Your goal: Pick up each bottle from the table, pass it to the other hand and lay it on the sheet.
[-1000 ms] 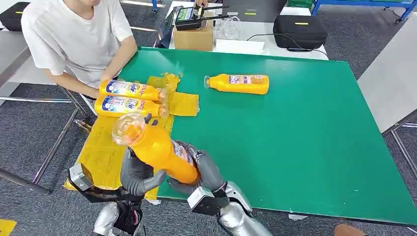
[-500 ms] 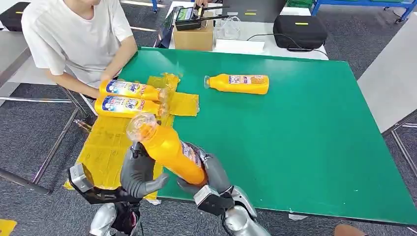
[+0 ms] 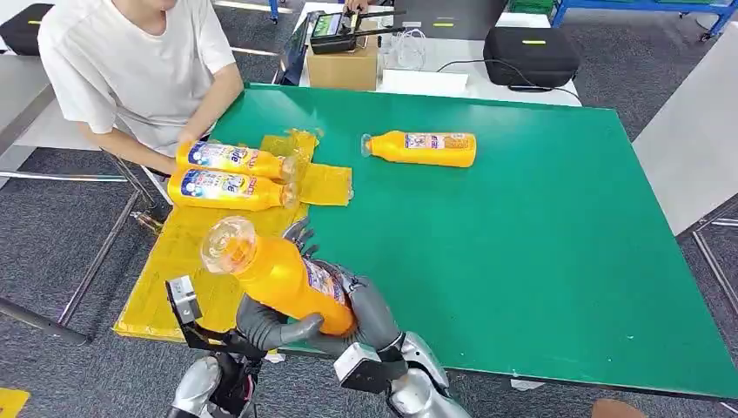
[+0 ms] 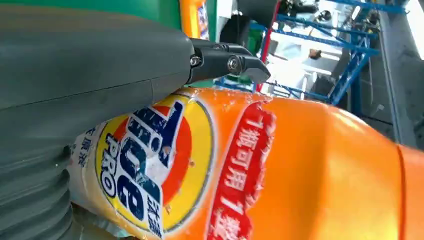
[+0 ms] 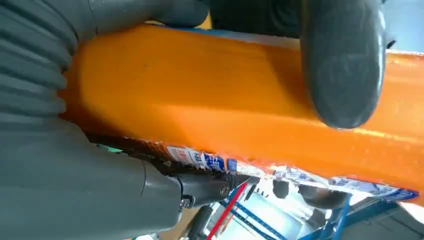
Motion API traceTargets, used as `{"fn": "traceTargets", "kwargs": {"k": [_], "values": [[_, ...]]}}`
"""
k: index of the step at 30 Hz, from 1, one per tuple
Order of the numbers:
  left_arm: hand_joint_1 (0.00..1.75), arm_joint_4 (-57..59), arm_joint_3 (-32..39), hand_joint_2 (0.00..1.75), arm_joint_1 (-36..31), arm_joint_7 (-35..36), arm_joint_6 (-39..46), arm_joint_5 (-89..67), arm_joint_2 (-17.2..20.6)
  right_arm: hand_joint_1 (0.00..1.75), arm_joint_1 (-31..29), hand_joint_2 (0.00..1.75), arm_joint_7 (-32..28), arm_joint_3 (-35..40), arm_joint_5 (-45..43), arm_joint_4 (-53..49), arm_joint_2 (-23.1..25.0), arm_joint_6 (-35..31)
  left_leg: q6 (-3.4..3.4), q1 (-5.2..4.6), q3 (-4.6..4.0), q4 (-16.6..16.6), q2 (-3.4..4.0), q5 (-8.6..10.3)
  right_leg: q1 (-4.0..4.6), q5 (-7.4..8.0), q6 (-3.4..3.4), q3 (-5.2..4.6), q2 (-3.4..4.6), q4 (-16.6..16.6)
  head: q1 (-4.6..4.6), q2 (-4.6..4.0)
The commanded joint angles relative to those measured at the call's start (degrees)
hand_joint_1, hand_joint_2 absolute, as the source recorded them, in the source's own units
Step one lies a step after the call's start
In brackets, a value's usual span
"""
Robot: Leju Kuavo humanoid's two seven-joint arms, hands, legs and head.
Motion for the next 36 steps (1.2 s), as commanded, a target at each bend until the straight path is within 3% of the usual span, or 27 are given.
{"fn": "traceTargets", "kwargs": {"k": [1, 12, 13, 14, 15, 16, 17, 22, 27, 30, 36], "values": [[0.0, 3.6, -1.0, 1.75, -3.5, 0.2, -0.1, 2.2, 1.5, 1.75, -3.1, 1.75, -0.9, 4.8, -0.3, 4.6, -0.6, 0.8, 0.12, 0.01, 0.13, -0.1, -0.05, 0.0, 0.05, 0.0, -0.19, 0.13, -0.02, -0.1, 0.02, 0.0], [0.0, 3.2, -0.5, 1.75, -3.7, 0.3, -0.3, 3.4, 1.3, 1.75, -2.9, 1.75, -1.0, 5.3, -0.3, 4.8, -0.5, 1.0, 0.14, 0.04, 0.17, -0.1, -0.1, 0.01, 0.09, 0.0, -0.25, 0.19, -0.07, -0.1, 0.0, 0.0], [0.0, 2.9, -0.3, 1.75, -3.6, 0.3, -0.2, 4.3, 1.1, 1.62, -3.0, 1.75, -1.0, 5.7, -0.3, 5.1, -0.6, 1.1, 0.12, 0.03, 0.12, -0.1, -0.1, 0.01, 0.07, -0.01, -0.21, 0.15, -0.08, -0.1, 0.0, 0.0], [0.14, 2.8, 0.4, 1.75, -3.6, 0.3, -0.1, 5.7, 0.6, 0.03, -3.1, 1.75, -0.9, 6.1, 0.0, 5.5, -0.8, 1.1, 0.11, 0.02, 0.12, -0.1, -0.09, 0.01, 0.06, -0.01, -0.2, 0.13, -0.07, -0.1, 0.0, 0.0], [1.75, 2.0, 0.9, 1.75, -3.7, 0.3, 0.4, 6.8, 0.2, 0.0, -3.0, 1.75, 0.0, 6.3, 1.0, 6.2, -0.9, -0.2, 0.19, 0.05, 0.24, -0.2, -0.11, 0.02, 0.12, 0.01, -0.32, 0.26, -0.07, -0.2, 0.0, 0.0], [1.75, 1.0, 1.5, 1.75, -3.7, 0.1, 1.2, 7.4, 0.0, 0.0, -2.9, 1.75, 0.1, 6.5, 1.8, 6.7, -0.8, -1.7, 0.14, 0.05, 0.13, -0.1, -0.1, 0.0, 0.09, -0.01, -0.22, 0.17, -0.07, -0.1, 0.02, 0.0], [1.75, 0.4, 1.8, 1.75, -3.5, 0.4, 2.0, 7.7, 0.0, 0.0, -2.8, 0.0, 0.2, 6.6, 1.6, 6.8, -0.8, -2.1, 0.1, 0.02, 0.08, -0.1, -0.08, 0.0, 0.06, -0.01, -0.16, 0.1, -0.06, -0.1, 0.0, 0.0], [1.75, -0.1, 3.4, 1.75, -3.2, 0.4, 5.4, 5.0, 1.3, 0.0, -2.0, 0.0, 1.2, 5.7, 2.2, 5.6, -1.3, -5.2, 0.11, 0.04, 0.13, -0.1, -0.06, -0.01, 0.08, 0.0, -0.2, 0.15, -0.03, -0.1, 0.0, 0.0], [1.75, 0.9, 5.2, 1.75, -4.3, 1.1, 14.9, -10.2, 6.1, 0.0, 0.5, 0.0, 1.6, 2.9, 2.9, 4.6, -3.1, -8.7, 0.14, 0.04, 0.2, -0.2, -0.12, 0.03, 0.1, 0.01, -0.26, 0.23, -0.09, -0.2, 0.0, 0.0], [1.75, 0.6, 9.3, 1.75, -3.0, 1.7, 14.8, -11.6, 8.0, 0.0, 2.5, 0.0, 1.6, 0.8, 3.2, 4.1, -4.3, -10.9, 0.14, 0.03, 0.28, -0.2, -0.05, 0.03, 0.09, 0.02, -0.27, 0.26, -0.02, -0.2, 0.02, 0.0], [1.75, -1.3, 14.0, 1.75, -1.8, 2.6, 12.2, -9.0, 6.9, 0.0, 4.6, 0.0, 0.4, -3.0, 3.5, 4.1, -4.7, -13.2, 0.14, 0.04, 0.11, -0.1, -0.06, -0.01, 0.08, -0.02, -0.19, 0.15, -0.08, -0.1, 0.02, 0.0]]}}
